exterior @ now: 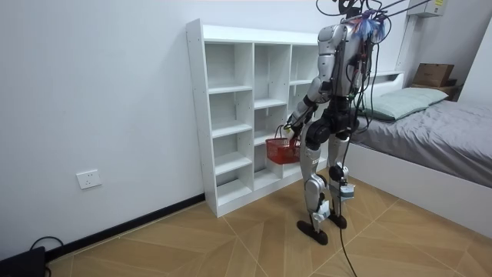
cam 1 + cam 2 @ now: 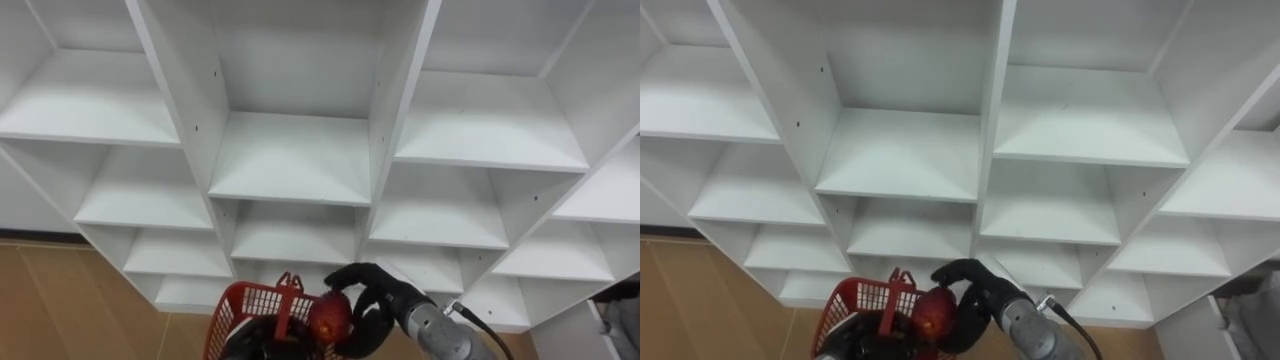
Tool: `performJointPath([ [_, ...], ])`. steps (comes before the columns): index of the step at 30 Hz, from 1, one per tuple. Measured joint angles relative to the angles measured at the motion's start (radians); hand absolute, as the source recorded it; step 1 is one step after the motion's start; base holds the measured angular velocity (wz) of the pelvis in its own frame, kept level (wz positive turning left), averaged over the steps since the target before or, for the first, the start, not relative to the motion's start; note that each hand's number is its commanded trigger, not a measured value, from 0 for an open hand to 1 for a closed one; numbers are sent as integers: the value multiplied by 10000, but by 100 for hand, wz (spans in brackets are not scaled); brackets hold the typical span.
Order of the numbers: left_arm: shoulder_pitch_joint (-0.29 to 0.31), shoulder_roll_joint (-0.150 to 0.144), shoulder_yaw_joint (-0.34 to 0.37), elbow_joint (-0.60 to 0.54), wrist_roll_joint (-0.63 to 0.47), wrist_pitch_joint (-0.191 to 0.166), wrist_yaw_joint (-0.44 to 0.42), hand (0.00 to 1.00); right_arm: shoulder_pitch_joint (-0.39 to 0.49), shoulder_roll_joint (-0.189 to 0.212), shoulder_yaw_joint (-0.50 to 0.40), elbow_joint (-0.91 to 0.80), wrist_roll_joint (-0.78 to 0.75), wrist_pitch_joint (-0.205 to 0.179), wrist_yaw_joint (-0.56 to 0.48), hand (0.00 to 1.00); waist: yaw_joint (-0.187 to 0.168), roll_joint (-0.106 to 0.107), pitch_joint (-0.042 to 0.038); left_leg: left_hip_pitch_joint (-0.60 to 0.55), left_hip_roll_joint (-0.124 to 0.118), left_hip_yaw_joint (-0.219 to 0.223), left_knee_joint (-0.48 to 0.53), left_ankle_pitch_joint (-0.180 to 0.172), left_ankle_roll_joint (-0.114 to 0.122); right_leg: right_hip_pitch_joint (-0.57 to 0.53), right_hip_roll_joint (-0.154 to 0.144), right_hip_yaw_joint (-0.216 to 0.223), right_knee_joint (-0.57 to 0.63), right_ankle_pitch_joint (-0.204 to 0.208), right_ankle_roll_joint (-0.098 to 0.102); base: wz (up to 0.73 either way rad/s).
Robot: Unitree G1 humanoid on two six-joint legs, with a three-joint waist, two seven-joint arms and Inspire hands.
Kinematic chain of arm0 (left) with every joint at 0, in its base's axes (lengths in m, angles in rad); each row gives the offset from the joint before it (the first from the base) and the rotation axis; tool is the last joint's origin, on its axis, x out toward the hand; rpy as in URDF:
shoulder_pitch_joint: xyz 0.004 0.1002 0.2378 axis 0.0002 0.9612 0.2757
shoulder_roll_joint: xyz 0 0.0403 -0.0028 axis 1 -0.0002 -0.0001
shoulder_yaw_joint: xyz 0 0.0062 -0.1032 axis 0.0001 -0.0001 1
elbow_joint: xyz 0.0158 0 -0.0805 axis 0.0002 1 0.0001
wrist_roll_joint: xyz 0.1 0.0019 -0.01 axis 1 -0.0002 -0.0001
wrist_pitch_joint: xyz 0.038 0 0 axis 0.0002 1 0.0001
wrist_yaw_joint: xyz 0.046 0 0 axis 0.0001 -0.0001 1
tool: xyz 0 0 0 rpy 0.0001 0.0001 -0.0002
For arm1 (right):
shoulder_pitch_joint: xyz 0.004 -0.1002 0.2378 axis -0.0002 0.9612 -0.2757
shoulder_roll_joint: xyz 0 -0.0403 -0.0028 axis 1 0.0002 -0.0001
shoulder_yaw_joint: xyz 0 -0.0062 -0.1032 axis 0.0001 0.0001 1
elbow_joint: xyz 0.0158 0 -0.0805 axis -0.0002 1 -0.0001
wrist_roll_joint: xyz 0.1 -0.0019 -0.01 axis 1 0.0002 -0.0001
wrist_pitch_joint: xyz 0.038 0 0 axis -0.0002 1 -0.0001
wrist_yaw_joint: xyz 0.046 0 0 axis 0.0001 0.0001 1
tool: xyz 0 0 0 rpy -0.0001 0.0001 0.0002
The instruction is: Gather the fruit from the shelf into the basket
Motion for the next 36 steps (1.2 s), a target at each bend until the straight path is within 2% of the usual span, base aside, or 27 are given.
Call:
performJointPath([
  [14,-10,-58,179,64,6,6,0,100,-1,136,6,-18,9,0,24,0,-13,-6,2,-13,-4,-12,-2,-1,0,-2,-4,-7,-3,0,0,0],
  [20,-7,-60,184,65,8,7,-10,100,-8,163,2,-40,8,0,19,0,-12,-101,-38,-19,-7,-13,0,0,0,-2,-6,-11,-10,-1,1,0],
  [25,8,-60,183,192,9,7,-19,100,-9,163,-49,-41,9,0,19,0,-15,-226,-111,-17,-6,-18,1,0,0,9,-6,-12,-17,-1,1,0],
  [30,21,-38,182,351,5,7,-11,100,-7,161,-56,-37,14,0,12,0,-23,-229,-91,1,-5,-22,-1,0,0,27,-4,-14,-16,0,0,0],
  [36,24,-18,185,354,-1,7,34,100,0,159,-76,-33,17,-1,-18,0,-27,-198,-10,1,-4,-20,-9,-1,0,23,-3,-18,-20,0,0,0],
])
